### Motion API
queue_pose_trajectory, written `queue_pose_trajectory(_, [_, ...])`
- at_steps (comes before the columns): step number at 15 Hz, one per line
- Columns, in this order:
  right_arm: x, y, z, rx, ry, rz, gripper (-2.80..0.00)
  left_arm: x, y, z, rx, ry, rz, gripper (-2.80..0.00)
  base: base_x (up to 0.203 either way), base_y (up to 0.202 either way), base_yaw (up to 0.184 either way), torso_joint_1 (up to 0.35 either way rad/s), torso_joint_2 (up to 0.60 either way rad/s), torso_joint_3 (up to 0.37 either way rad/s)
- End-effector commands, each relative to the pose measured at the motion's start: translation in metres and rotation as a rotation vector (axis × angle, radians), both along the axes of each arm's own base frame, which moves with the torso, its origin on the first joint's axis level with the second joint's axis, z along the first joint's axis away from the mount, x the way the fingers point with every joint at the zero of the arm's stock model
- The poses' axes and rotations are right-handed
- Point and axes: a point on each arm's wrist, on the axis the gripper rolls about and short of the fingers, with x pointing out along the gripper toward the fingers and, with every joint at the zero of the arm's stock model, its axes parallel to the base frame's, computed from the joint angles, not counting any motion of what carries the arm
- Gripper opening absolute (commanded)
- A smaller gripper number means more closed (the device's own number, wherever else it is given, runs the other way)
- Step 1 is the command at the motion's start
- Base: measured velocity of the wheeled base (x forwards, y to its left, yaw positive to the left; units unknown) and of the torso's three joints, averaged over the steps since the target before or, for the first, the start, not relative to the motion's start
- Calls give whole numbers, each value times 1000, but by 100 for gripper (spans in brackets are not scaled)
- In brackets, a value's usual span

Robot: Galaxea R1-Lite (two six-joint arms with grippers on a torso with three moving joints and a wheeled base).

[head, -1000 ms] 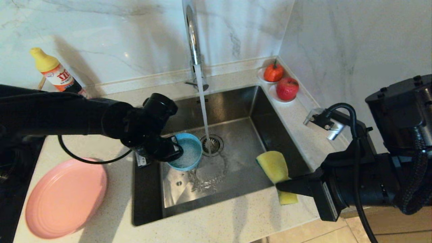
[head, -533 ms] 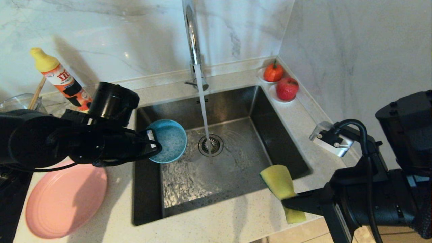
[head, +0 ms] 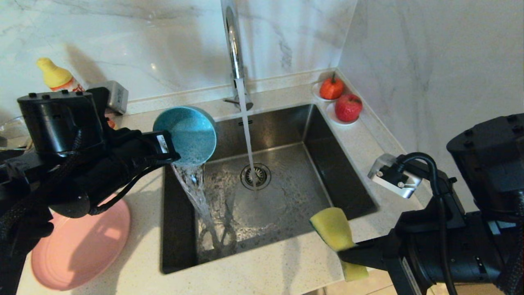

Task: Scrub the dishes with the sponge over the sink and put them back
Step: Wash the bowl

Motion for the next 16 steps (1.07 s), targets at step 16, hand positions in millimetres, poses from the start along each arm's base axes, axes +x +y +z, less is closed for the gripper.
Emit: queue_pose_trajectory(16, [-15, 10, -4, -34, 29, 82, -280, -16, -5, 20, -38, -554, 6, -280, 0, 0, 0, 0, 0, 0])
